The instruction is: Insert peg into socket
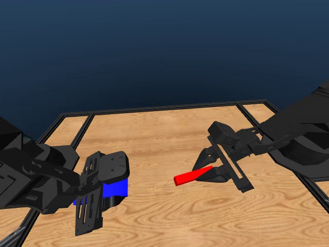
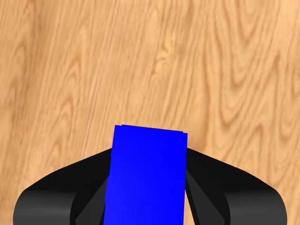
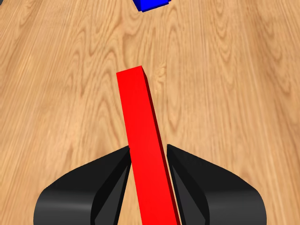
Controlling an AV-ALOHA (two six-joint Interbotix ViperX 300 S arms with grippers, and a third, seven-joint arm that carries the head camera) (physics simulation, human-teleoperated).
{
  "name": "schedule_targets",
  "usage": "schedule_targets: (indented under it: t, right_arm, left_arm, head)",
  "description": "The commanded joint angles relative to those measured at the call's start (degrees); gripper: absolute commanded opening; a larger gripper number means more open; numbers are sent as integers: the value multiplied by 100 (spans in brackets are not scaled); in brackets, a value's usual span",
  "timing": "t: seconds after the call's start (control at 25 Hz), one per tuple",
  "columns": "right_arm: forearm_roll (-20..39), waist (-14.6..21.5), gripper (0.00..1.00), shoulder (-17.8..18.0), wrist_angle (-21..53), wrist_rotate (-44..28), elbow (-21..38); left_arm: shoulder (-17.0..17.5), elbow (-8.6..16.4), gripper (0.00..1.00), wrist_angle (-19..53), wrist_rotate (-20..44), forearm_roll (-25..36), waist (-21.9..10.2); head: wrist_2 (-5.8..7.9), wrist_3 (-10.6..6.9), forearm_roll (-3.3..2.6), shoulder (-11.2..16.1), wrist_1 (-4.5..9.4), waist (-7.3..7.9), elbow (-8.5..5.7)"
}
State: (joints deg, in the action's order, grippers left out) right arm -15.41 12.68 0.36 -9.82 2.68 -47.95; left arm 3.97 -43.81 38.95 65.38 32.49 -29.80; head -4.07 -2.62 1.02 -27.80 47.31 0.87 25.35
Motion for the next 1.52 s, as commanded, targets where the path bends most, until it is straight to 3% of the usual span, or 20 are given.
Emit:
schedule_targets:
  t: [0.04,0.16,0.32,0.36,0.44,0.52,0.56,0.6,0.8,0.92,0.96,1.0,1.04,1.12,1.16,1.32,1.36,1.44,1.48,1.52]
  right_arm:
    - [364,-63,0,112,373,-267,498]
    - [728,-150,0,246,668,-558,659]
    - [1268,-246,0,48,1308,-992,918]
    - [1362,-317,0,52,1319,-1051,1012]
    - [1672,-227,0,-144,1728,-1270,1043]
    - [1889,-207,0,-89,1874,-1529,1157]
    - [2027,-189,0,-80,1995,-1635,1252]
    - [2168,-173,0,-7,2241,-1729,1286]
    - [2748,-165,0,113,2589,-2264,1702]
    - [2958,-181,0,181,2727,-2422,1881]
    - [3020,-184,0,197,2749,-2472,1955]
    - [3070,-197,0,288,2726,-2514,1981]
    - [3039,-215,0,281,2731,-2444,2023]
    - [3118,-231,0,374,2753,-2504,2123]
    - [3177,-244,0,404,2781,-2567,2184]
    - [3202,-288,0,579,2656,-2538,2322]
    - [3223,-283,0,505,2740,-2468,2374]
    - [3176,-310,0,587,2633,-2453,2496]
    - [3180,-313,0,647,2653,-2427,2523]
    - [3208,-301,0,621,2685,-2454,2554]
  left_arm:
    - [94,238,0,846,707,491,-216]
    - [133,433,0,1001,1032,790,-166]
    - [190,443,0,729,1340,1119,-199]
    - [251,274,0,352,1539,1329,-82]
    - [200,200,0,505,1636,1327,-170]
    - [212,197,0,541,1741,1378,-200]
    - [192,407,0,501,1775,1546,-182]
    - [326,146,0,354,2015,1627,-217]
    - [237,319,0,636,2233,1794,-242]
    - [188,288,0,543,2276,1913,-382]
    - [207,302,0,612,2378,1991,-238]
    - [302,496,0,641,2388,1948,-269]
    - [141,330,0,632,2342,1982,-221]
    - [220,495,0,490,2447,2108,-369]
    - [330,590,0,519,2454,2090,-256]
    - [153,420,0,544,2466,2088,-279]
    - [196,586,0,513,2397,2133,-160]
    - [170,617,0,448,2355,2126,-123]
    - [112,428,0,496,2410,2097,-214]
    - [140,665,0,406,2373,2157,-87]
  head:
    - [-23,28,15,-56,-49,36,-59]
    - [-39,28,24,-61,-54,56,-53]
    - [-40,1,22,-58,-65,55,-53]
    - [-38,0,20,-56,-60,50,-54]
    - [-41,1,20,-54,-59,46,-54]
    - [-45,9,19,-55,-52,37,-53]
    - [-47,10,18,-58,-48,34,-50]
    - [-47,11,18,-58,-50,31,-49]
    - [-62,7,21,-68,-55,35,-41]
    - [-67,10,29,-58,-54,57,-43]
    - [-65,15,32,-52,-50,67,-46]
    - [-68,19,36,-45,-51,79,-49]
    - [-72,23,40,-38,-52,89,-50]
    - [-84,29,48,-23,-47,110,-49]
    - [-87,36,52,-19,-42,119,-48]
    - [-106,60,64,-3,-40,140,-54]
    - [-110,59,65,0,-37,142,-55]
    - [-111,58,65,4,-39,142,-58]
    - [-110,60,66,8,-43,144,-58]
    - [-110,65,66,13,-40,147,-63]
